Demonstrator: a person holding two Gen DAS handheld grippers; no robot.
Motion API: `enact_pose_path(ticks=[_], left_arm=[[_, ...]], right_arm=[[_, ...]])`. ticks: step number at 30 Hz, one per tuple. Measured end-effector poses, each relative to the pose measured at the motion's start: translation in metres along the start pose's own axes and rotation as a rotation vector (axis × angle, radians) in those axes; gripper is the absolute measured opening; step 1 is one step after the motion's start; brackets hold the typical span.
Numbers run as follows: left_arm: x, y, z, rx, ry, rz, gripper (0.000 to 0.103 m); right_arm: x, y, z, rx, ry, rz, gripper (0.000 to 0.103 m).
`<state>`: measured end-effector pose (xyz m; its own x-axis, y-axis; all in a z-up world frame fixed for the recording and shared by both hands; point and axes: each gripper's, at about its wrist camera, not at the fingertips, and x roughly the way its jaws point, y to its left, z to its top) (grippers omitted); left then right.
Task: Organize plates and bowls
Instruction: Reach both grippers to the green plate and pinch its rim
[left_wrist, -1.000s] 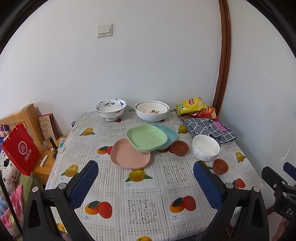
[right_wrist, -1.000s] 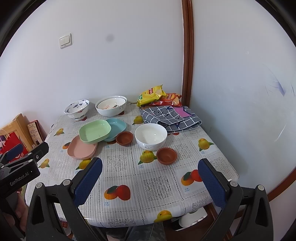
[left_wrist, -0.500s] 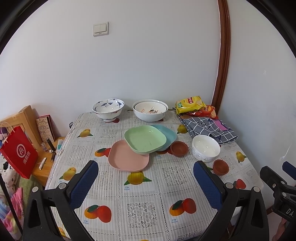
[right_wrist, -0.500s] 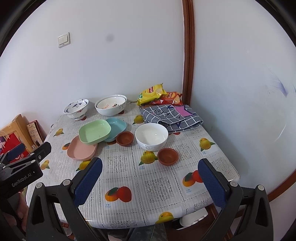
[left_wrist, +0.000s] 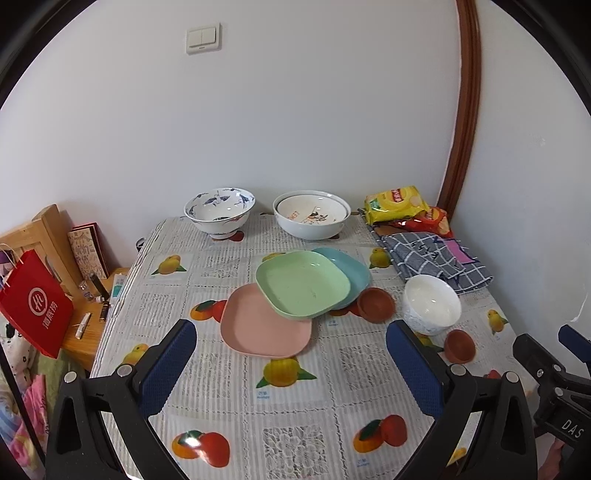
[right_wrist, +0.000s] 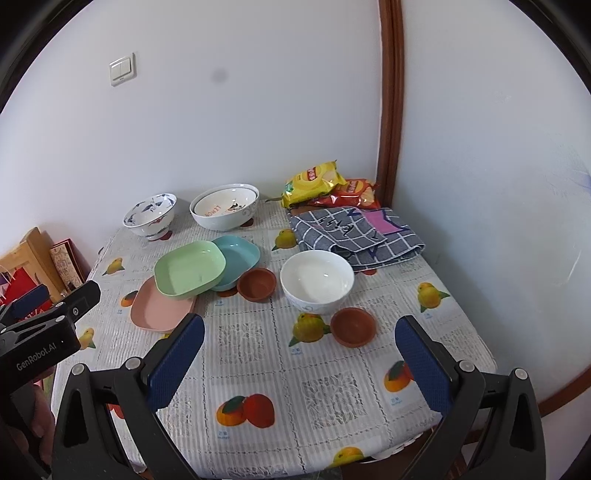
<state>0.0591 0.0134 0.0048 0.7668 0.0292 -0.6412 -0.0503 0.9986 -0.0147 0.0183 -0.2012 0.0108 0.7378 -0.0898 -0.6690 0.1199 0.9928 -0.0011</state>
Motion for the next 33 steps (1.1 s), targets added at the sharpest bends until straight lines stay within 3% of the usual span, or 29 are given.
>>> enact_pose_path(ticks=[8, 18, 23, 28, 33], left_arm=[[0.052, 0.019, 0.016, -0.031, 0.058, 0.050, 0.103], [0.121, 0.037, 0.032, -0.074, 0.149, 0.048, 0.100], [0.157, 0.041, 0.035, -0.079, 0.186, 0.023, 0.093], [0.188, 0.039, 0.037, -0.051, 0.211, 0.031, 0.093], [0.222, 0.038, 0.039, -0.045, 0.245, 0.012, 0.085]], right_arm=[[0.061, 0.017, 0.024, -0.029, 0.012, 0.012, 0.102], [0.127, 0.045, 0.050, -0.075, 0.065, 0.114, 0.101], [0.164, 0.057, 0.053, -0.091, 0.106, 0.136, 0.092], [0.203, 0.063, 0.054, -0.057, 0.167, 0.173, 0.074], [0.235, 0.073, 0.053, -0.040, 0.214, 0.219, 0.067]])
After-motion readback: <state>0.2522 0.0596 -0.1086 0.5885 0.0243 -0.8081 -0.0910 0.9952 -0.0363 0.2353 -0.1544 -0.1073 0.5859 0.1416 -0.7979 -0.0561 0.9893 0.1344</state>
